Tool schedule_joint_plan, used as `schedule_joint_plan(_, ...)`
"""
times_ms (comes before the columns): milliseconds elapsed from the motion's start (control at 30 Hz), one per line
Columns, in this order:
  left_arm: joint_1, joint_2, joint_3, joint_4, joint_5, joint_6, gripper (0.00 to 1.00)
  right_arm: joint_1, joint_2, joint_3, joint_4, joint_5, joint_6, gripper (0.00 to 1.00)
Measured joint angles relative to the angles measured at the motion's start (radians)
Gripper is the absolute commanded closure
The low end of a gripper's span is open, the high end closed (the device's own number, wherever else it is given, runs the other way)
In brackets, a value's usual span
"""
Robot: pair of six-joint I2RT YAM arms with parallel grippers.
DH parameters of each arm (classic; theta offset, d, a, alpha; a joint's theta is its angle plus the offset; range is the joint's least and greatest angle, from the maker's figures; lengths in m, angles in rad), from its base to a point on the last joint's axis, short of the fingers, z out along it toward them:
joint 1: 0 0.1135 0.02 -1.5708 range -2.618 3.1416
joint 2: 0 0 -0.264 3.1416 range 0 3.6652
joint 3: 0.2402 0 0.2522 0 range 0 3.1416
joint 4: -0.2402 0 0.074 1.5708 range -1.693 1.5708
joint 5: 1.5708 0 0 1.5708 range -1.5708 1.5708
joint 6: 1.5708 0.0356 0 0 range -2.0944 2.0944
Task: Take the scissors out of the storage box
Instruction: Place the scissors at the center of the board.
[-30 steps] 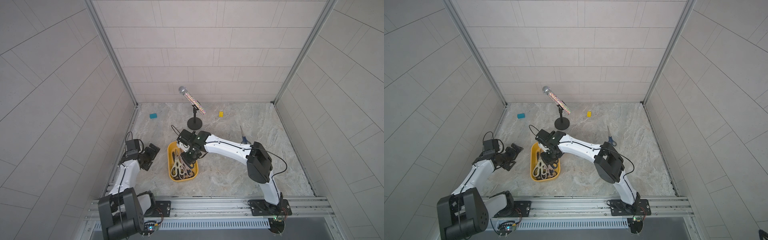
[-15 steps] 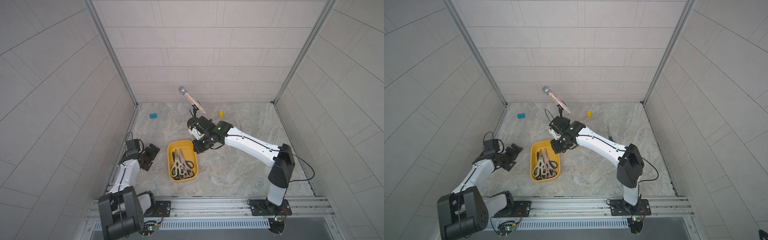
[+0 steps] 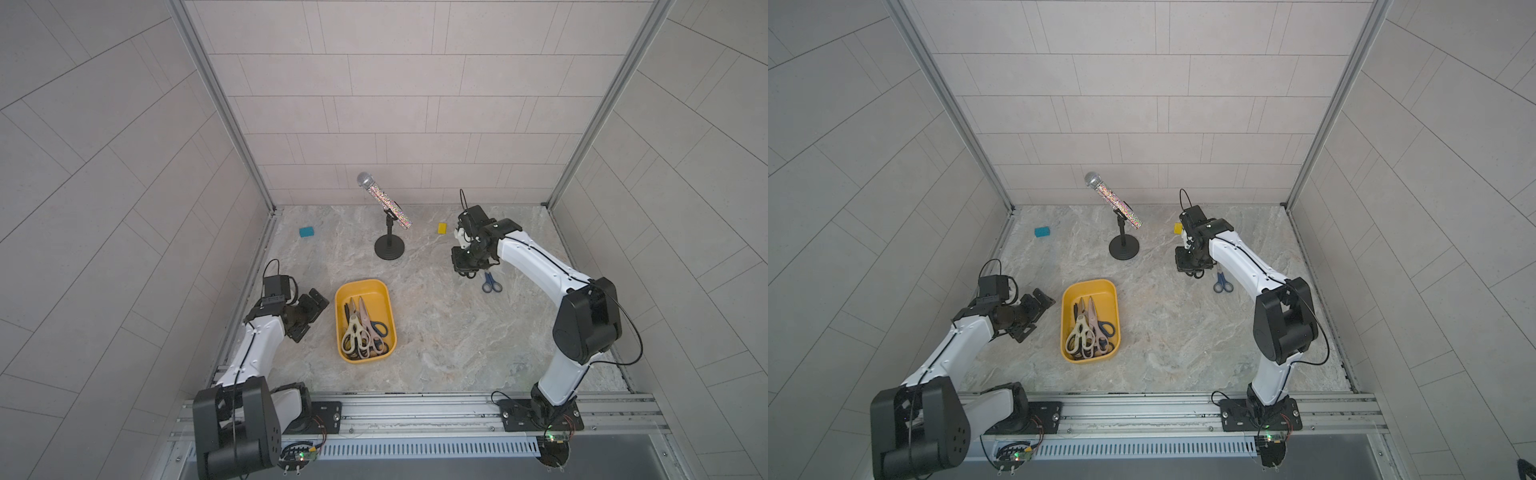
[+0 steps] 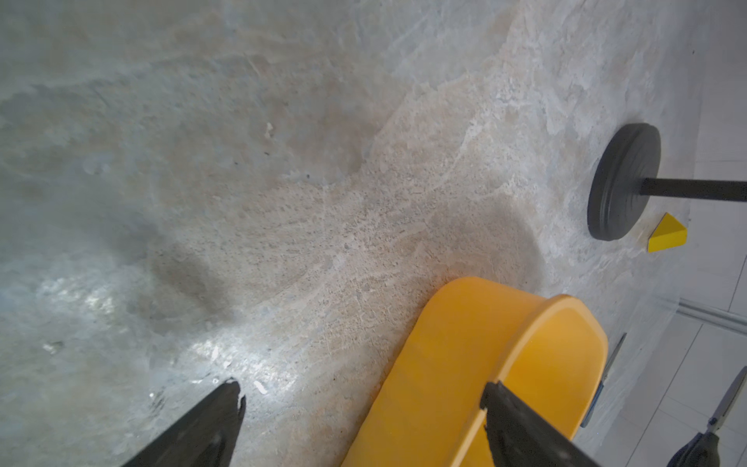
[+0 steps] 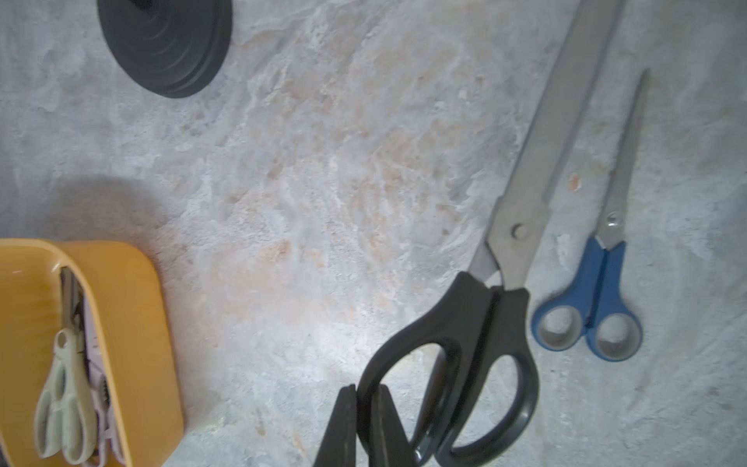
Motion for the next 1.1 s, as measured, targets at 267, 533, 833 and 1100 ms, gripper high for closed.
schedule_joint_plan(267,-0.046,0.0,0.032,-0.056,-0.05,0.045,0.0,-0.005,0.12,0.015,-0.007,0.068,-0.072,1.0)
schedule_joint_plan(533,-0.06,-0.005,0.032,-0.073,-0.07,0.066,0.0,-0.01,0.185,0.006,0.016,0.082,-0.089,1.0)
schedule_joint_plan(833,-0.072,-0.033,0.032,-0.073,-0.089,0.082,0.0,-0.011,0.249,-0.037,0.077,0.077,-0.089,1.0)
schedule_joint_plan(1100,-0.077,-0.035,0.032,-0.073,-0.09,0.086,0.0,-0.011,0.266,-0.053,0.105,0.073,-0.079,0.87)
